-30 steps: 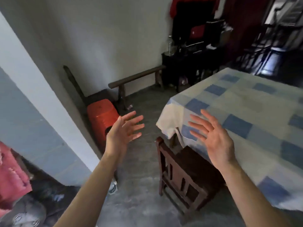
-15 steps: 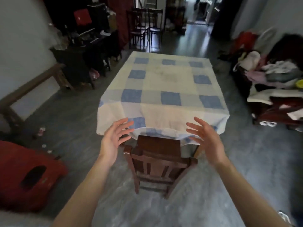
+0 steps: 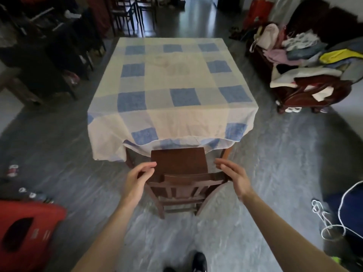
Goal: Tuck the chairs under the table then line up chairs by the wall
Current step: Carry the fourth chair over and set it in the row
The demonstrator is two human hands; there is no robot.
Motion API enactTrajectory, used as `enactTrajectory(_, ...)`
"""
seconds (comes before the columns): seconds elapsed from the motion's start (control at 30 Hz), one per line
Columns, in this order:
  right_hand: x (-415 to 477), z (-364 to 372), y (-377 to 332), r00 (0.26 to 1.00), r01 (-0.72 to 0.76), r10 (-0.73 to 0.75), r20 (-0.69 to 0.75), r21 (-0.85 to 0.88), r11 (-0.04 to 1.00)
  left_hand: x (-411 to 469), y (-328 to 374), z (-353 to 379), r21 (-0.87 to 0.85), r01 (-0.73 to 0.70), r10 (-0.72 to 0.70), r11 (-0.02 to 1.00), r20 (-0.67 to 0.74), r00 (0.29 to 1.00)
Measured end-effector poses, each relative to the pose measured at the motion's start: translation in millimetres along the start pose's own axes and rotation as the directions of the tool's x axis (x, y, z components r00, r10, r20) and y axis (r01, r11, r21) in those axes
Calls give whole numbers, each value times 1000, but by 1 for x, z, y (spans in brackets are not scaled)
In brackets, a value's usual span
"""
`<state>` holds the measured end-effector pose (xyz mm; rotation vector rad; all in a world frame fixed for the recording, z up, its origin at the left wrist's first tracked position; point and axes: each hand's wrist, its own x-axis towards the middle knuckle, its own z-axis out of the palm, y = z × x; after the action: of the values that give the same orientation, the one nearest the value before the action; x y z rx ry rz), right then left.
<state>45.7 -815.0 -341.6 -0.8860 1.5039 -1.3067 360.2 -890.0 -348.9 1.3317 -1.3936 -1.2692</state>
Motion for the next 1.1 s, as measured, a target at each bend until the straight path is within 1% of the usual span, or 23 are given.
enactTrajectory(0.17, 13, -1, 19, 999, 33, -33, 14, -17, 999, 9, -11, 1, -8, -32, 33, 999, 36, 999)
enactTrajectory(0.27, 12, 1, 24, 998, 58, -58, -28, -8, 998, 12, -17, 1, -50, -7, 9, 999, 34, 999)
enactTrajectory(0.33, 11, 3, 25, 997, 40, -38, -66, 34, 999, 10, -14, 8, -119, 18, -21, 993, -19, 1000)
enactTrajectory(0.4, 13, 5, 24, 997, 9, -4, -76, 64, 998, 12, -11, 15, -154, 26, -45, 988, -120, 992)
enactTrajectory(0.47, 16, 8, 22, 993, -1, 9, -115, 69, 998, 12, -6, 20, -193, 25, -60, 981, -179, 982)
enactTrajectory(0.57, 16, 5, 16, 983, 28, -9, -184, 98, 995, 9, -4, 28, -247, 47, -100, 968, -208, 973)
enactTrajectory(0.63, 10, -1, 8, 976, 46, -14, -217, 141, 989, 5, 2, 36, -277, 39, -103, 960, -219, 970)
enactTrajectory(0.7, 1, -13, 1, 963, 62, -12, -271, 177, 982, 2, 13, 45, -301, 20, -81, 953, -193, 978)
enactTrajectory(0.8, -16, -40, -16, 937, 103, -34, -347, 184, 978, 3, 39, 64, -373, 6, -58, 928, -130, 990)
enactTrajectory(0.9, -38, -66, -37, 901, 156, -59, -430, 193, 969, 10, 65, 90, -413, 53, -75, 909, -36, 997)
enactTrajectory(0.97, -58, -88, -46, 866, 185, -79, -494, 170, 968, 13, 79, 116, -400, 78, -61, 913, 56, 997)
enactTrajectory(1.1, -96, -142, -73, 787, 233, -138, -602, 82, 969, 11, 115, 184, -380, 177, -98, 908, 217, 971)
